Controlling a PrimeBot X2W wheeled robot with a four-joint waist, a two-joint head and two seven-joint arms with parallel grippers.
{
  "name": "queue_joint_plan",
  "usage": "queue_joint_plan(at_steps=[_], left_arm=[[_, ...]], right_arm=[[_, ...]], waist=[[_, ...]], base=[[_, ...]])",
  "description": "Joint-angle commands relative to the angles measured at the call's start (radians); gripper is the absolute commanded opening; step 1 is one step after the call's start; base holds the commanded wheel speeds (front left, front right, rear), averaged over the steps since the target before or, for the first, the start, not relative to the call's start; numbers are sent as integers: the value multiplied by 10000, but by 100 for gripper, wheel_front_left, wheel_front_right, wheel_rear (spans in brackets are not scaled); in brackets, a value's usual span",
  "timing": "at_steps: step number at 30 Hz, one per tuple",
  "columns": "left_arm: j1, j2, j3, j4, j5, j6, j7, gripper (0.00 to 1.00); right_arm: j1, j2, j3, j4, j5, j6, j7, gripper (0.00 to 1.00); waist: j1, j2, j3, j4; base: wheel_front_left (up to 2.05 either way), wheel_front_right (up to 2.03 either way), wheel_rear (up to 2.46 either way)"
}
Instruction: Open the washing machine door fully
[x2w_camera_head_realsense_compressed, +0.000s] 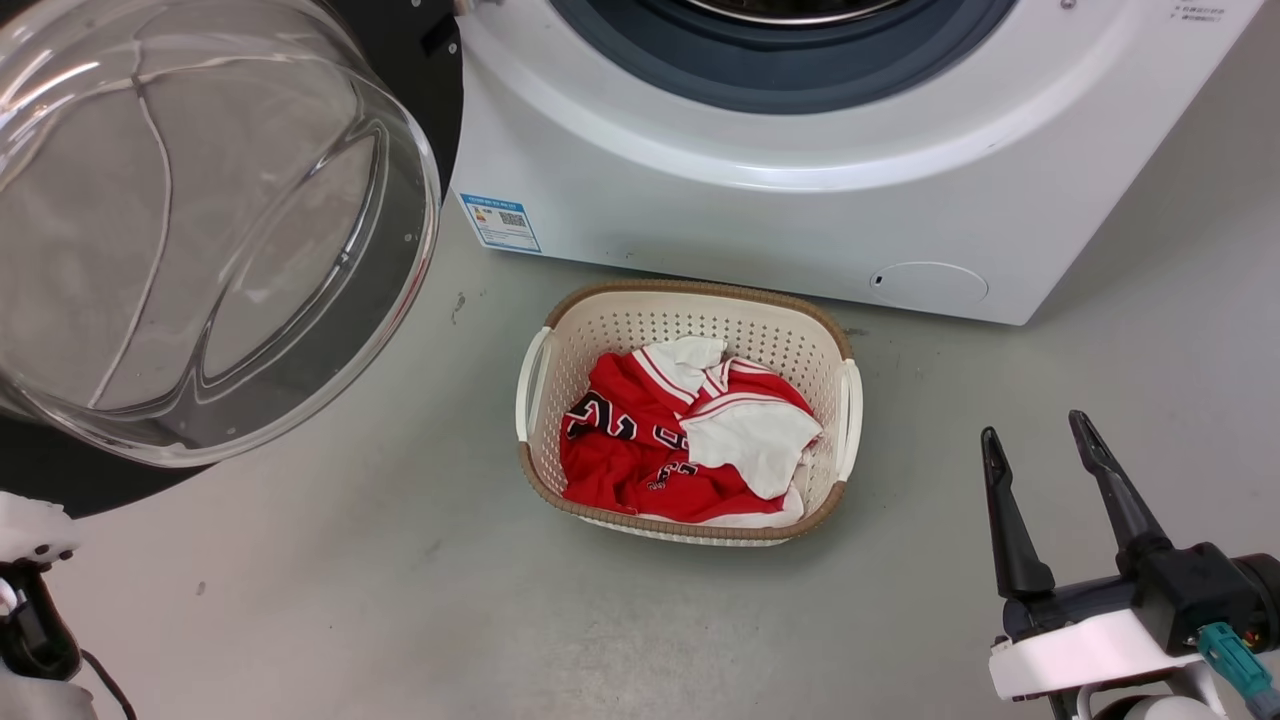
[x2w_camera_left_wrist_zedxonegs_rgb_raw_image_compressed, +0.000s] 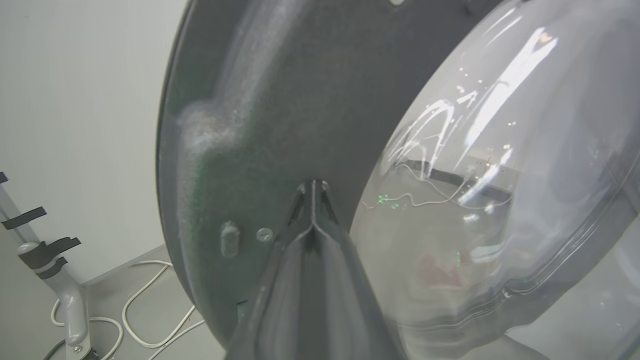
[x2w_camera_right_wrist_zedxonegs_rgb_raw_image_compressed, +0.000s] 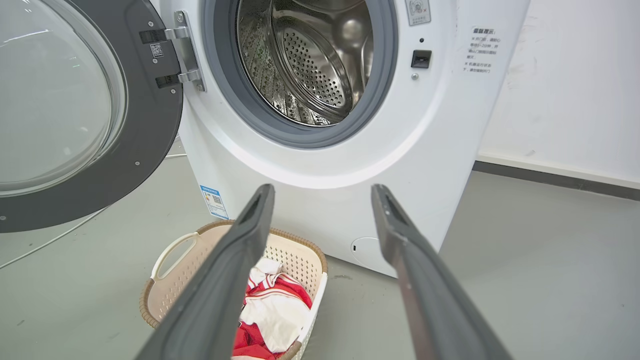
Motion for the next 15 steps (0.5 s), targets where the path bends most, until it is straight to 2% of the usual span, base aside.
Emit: queue_joint_plan(at_steps=[1, 10, 15], left_arm=[[-57, 112, 61, -27, 85, -81, 22, 0], [688, -124, -116, -770, 537, -475, 22, 0], [1356, -402, -592, -1442, 749, -647, 22, 0]], right_arm=[[-41, 19, 11, 5, 87, -7, -17, 100], [232, 19, 58, 113, 334, -7, -15, 100], [481, 19, -64, 105, 621, -7, -15, 100]], waist=[[-1, 0, -81, 12], [-1, 0, -845, 48], [-1, 0, -1520, 40]], base=[[0, 0, 0], [0, 0, 0], [0, 0, 0]])
